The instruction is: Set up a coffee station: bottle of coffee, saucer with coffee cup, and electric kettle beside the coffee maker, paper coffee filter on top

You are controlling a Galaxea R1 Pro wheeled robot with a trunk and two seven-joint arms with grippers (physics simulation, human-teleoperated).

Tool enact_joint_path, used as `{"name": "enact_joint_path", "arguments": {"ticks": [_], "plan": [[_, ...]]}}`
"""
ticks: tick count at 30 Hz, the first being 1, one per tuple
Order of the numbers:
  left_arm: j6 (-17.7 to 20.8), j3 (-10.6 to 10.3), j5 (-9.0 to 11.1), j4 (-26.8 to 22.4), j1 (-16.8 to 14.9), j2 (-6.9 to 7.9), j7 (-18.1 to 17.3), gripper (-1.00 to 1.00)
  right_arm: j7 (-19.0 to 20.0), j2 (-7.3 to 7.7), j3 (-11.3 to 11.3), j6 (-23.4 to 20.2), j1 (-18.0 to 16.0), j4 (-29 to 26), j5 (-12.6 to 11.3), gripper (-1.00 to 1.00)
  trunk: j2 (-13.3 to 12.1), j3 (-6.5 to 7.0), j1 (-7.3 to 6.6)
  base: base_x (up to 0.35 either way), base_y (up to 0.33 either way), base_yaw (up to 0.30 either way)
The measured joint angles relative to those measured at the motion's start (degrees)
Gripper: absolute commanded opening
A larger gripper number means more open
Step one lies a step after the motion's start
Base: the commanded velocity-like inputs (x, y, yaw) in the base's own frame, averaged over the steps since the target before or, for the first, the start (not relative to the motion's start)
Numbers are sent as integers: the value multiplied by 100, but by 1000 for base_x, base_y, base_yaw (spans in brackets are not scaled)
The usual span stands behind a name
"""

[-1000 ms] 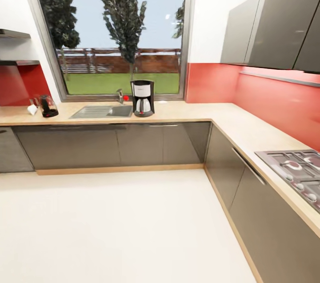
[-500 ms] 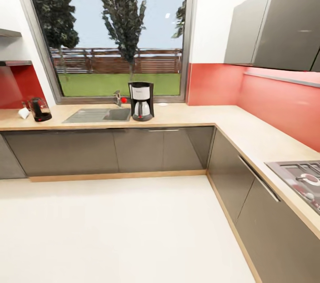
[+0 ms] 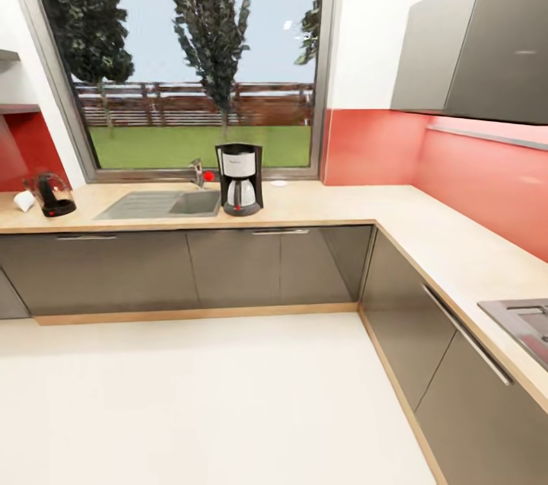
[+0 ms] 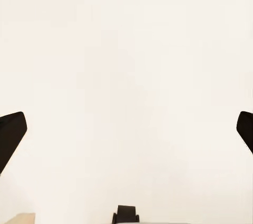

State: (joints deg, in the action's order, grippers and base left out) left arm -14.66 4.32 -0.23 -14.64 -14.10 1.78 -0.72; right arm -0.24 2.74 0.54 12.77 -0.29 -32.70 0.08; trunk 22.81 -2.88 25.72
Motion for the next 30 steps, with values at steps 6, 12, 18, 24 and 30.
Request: {"name": "enact_joint_path", "arguments": {"ticks": [6, 12, 18, 24, 30], "plan": [[0, 0, 7, 0, 0, 0, 0, 100, 0, -1, -5, 0, 0, 0, 0, 100, 0, 0, 0, 337, 0, 22], [1, 1, 8, -2, 2, 0, 0, 100, 0, -1, -6, 4, 1, -1, 0, 100, 0, 1, 0, 337, 0, 213], [1, 1, 8, -1, 2, 0, 0, 100, 0, -1, -6, 7, 1, -1, 0, 100, 0, 1, 0, 337, 0, 273], [1, 1, 8, -2, 2, 0, 0, 100, 0, -1, -6, 7, 2, -1, 0, 100, 0, 1, 0, 337, 0, 277], [1, 2, 16, -2, 2, 0, 0, 100, 0, -1, -6, 7, -1, 0, 0, 100, 0, 1, 0, 337, 0, 278]]}}
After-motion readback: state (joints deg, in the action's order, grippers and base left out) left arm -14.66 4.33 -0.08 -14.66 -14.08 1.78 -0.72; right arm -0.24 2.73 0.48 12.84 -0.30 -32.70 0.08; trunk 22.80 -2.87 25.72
